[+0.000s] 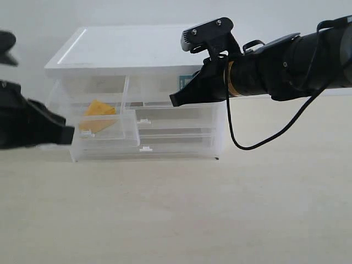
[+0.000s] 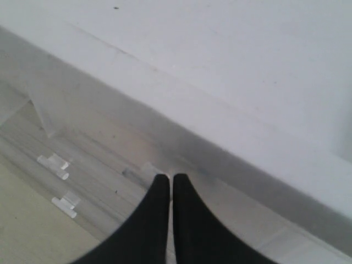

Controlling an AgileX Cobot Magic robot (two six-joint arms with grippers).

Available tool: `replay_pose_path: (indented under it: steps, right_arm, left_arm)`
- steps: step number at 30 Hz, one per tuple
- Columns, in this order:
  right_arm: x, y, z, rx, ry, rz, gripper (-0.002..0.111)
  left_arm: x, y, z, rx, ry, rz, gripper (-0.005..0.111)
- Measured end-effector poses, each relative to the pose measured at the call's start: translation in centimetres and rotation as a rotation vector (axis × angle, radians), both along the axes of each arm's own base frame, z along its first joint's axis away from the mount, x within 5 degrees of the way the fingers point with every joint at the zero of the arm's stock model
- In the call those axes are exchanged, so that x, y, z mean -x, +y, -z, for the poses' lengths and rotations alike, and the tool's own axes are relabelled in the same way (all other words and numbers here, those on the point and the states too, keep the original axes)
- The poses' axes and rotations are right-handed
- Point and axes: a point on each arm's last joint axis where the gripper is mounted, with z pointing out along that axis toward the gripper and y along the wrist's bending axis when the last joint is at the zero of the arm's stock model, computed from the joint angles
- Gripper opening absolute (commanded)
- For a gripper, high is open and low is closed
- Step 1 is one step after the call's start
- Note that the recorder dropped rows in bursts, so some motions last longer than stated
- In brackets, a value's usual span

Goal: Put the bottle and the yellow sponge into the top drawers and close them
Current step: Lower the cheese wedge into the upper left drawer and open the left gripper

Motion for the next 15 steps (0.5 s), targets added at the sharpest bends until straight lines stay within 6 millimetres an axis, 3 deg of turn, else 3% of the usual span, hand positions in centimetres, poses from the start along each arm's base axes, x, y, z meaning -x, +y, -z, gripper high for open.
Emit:
replay_pose_path:
  steps: [5,15]
  right_arm:
    - [0.0,0.0,0.0,0.000,0.000,0.000,0.000]
    - [0.1,0.1,0.0,-0.005,0.006,-0.011,0.000]
  left_arm:
    - [0.1,-0.2,4.1,0.014,0.040,0.004,0.004]
    - [-3.2,-2.2,6.4,0.069,-0.143,0.072,0.004]
